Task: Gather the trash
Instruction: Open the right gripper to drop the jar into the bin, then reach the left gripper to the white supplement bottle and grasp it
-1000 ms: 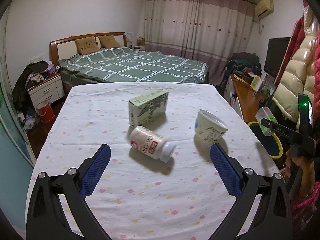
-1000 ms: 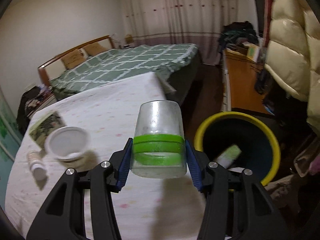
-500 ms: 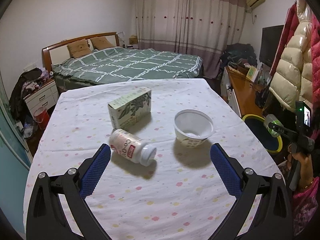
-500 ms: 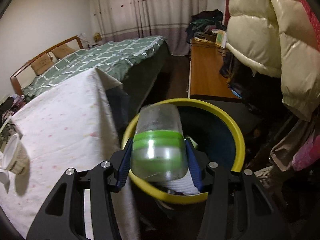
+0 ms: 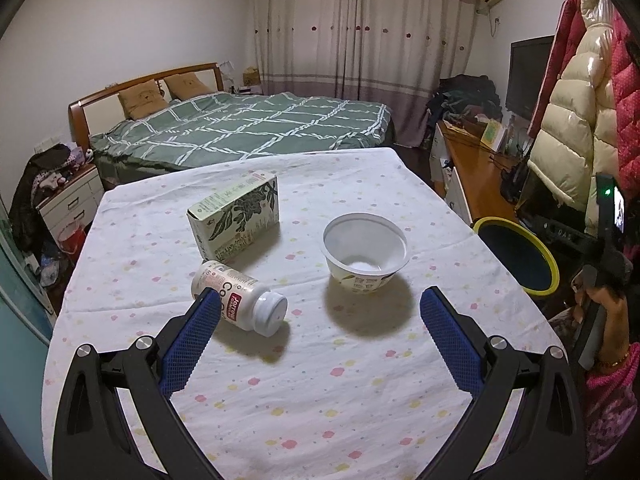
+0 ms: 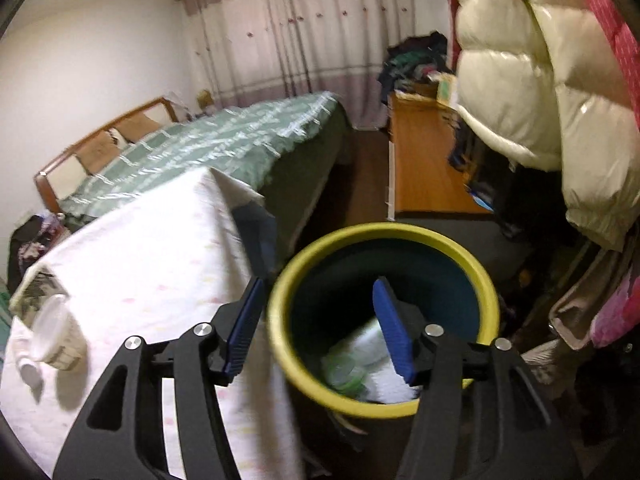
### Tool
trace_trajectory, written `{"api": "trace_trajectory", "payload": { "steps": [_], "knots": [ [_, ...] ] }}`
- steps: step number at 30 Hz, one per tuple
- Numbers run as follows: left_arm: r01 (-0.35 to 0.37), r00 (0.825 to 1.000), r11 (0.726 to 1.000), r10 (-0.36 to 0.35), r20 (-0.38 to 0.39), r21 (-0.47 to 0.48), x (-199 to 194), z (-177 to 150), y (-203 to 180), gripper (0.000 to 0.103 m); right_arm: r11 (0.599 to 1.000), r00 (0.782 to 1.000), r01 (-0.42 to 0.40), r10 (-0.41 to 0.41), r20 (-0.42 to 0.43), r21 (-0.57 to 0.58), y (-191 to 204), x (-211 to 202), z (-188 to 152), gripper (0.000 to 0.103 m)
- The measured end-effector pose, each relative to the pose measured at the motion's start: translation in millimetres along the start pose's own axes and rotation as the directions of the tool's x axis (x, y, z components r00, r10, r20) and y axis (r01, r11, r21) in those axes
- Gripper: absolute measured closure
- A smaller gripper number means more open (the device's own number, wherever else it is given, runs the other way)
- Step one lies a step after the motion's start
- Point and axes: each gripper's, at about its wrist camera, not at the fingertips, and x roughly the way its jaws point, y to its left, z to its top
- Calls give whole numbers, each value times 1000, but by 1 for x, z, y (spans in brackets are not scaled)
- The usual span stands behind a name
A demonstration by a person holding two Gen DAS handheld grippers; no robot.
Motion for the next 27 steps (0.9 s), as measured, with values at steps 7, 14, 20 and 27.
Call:
{"api": "trace_trajectory", "payload": {
  "steps": [7,14,20,27],
  "knots": [
    [15,1000,999,-15,-3,38,11,-1,18,5,991,991,-99,106,77,-85,64,-22,-8,47],
    [39,998,996,-34,-58,79,36,-2,49,5,982,985,-120,136,103,-148,95,-25,-25,46],
    [109,989,984,-94,-111,140,63,-3,60,5,982,986,-122,137,97,-143,96,-19,-25,46],
    [114,984,976,-84,-159,186,90,-3,70,5,982,987,-125,138,80,-145,97,-16,-26,42]
  ]
}}
